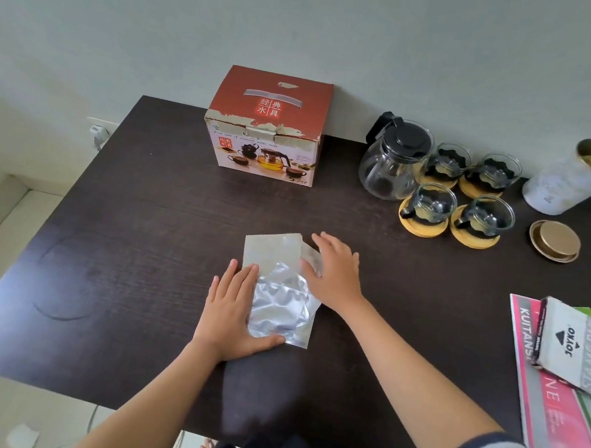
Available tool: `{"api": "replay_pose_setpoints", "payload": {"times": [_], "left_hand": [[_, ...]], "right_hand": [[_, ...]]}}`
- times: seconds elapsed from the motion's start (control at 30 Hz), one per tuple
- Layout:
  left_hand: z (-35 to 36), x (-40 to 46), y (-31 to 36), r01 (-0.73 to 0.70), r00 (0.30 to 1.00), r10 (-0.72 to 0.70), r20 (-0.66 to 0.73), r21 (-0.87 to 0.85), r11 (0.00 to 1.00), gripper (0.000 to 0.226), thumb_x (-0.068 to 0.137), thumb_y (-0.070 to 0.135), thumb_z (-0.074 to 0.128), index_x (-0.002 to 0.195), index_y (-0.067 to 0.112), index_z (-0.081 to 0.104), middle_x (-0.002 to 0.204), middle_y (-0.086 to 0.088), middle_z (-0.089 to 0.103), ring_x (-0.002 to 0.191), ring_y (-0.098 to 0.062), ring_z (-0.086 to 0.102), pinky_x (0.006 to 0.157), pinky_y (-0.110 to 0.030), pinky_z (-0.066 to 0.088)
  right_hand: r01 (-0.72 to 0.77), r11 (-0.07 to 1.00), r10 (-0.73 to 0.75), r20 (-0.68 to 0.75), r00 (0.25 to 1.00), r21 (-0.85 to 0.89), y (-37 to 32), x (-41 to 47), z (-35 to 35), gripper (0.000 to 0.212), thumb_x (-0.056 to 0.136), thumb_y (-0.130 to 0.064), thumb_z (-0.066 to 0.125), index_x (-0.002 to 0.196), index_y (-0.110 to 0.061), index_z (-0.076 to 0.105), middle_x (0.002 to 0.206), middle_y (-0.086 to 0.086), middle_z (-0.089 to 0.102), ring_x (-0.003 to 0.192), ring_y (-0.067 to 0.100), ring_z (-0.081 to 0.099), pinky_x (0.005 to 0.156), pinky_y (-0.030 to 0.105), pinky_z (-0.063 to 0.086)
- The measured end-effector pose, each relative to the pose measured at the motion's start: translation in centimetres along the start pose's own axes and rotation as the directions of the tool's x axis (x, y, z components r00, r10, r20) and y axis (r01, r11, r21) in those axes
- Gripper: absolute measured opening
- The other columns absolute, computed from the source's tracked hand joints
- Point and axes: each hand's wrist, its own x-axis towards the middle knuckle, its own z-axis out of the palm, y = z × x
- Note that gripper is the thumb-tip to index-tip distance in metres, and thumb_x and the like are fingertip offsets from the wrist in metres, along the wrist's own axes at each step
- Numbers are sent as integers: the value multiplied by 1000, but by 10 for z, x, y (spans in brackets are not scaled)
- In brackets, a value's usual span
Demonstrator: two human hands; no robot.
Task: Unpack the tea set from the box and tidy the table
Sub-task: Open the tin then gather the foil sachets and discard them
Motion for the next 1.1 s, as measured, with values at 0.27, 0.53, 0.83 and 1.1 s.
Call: {"api": "replay_pose_setpoints", "payload": {"times": [0.27,0.53,0.83,1.1], "left_hand": [[1,-1,2,44,999,-44,24,3,999,139,50,91,51,150,10,-2,159,-5,-2,146,-19,-10,114,-46,0],[2,-3,1,5,1000,-6,-10,-47,999,125,54,83,59,148,11,17,152,-4,27,145,-22,16,115,-47,7],[5,-2,1,55,998,-56,-34,-47,997,136,44,94,51,148,15,14,155,-16,8,144,-30,8,114,-52,8],[5,-2,-3,1,1000,-1,1,-80,997,133,52,87,56,151,14,6,158,5,12,146,-14,5,115,-43,-4]], "right_hand": [[47,986,-55,48,997,161,-1,-15,8,43,94,-38,50,133,-21,49,137,-7,46,138,18,30,115,60,3],[40,983,-41,1,999,181,-8,-23,13,70,82,-52,54,142,-21,37,123,-2,50,121,20,43,113,49,20],[63,981,-53,-57,997,182,-3,-29,24,39,81,-42,64,113,-20,59,115,-3,41,112,16,36,105,45,32],[-238,971,238,-99,966,14,-13,-68,39,74,91,-57,42,148,-13,27,159,1,9,147,20,-4,114,53,-9]]}}
